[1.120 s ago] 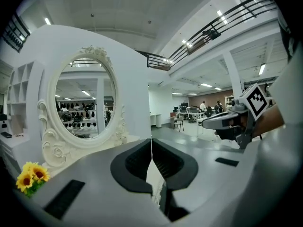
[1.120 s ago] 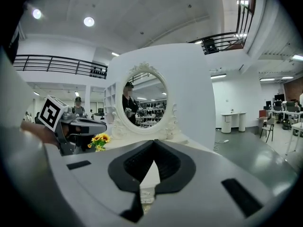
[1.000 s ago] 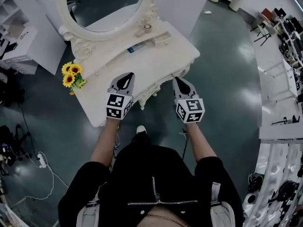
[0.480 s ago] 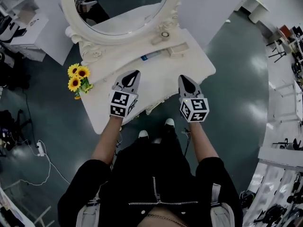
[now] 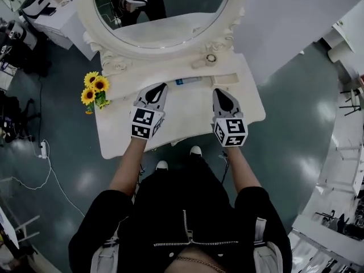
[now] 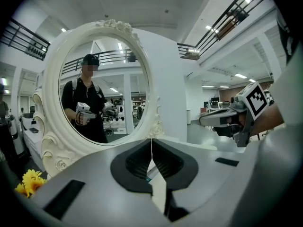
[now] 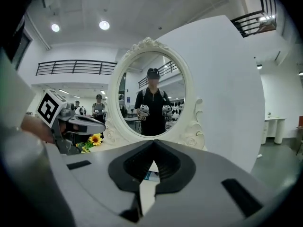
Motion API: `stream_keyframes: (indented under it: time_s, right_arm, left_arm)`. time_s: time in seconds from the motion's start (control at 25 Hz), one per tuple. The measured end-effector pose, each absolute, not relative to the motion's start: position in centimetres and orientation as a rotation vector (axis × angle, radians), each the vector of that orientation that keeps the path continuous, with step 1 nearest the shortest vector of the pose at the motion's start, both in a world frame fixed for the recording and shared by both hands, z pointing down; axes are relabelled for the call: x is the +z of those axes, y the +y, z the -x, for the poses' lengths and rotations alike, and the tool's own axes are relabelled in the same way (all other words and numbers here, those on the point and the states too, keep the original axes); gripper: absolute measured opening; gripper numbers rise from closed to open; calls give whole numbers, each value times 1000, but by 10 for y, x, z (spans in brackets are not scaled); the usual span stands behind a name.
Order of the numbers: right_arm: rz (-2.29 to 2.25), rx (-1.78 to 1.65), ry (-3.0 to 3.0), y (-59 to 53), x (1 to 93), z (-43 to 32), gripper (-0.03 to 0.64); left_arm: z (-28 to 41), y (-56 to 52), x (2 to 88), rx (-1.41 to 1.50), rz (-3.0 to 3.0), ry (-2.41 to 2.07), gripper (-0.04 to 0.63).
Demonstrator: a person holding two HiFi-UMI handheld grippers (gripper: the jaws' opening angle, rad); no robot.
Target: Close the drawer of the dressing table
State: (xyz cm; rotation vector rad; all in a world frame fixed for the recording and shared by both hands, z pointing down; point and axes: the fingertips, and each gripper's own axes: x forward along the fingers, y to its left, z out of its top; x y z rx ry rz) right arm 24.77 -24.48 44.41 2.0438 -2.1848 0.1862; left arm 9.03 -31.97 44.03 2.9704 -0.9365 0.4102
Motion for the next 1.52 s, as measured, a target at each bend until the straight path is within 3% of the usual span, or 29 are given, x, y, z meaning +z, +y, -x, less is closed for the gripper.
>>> stream_keyframes:
  time_s: [0.28, 0.72, 1.52]
  right_arm:
    - [-1960, 149, -2282, -276, 436, -282, 4]
    - [-1939, 113, -2298, -280, 433, -296, 127]
    - [-1955, 501, -2115, -270, 551, -361, 144]
  left_arm:
    - [-101, -329, 439, 413, -2897, -1101, 23]
    - [-96, -325, 441, 419, -2862, -1177, 23]
    - [-114, -322, 480, 503, -2780, -1186, 23]
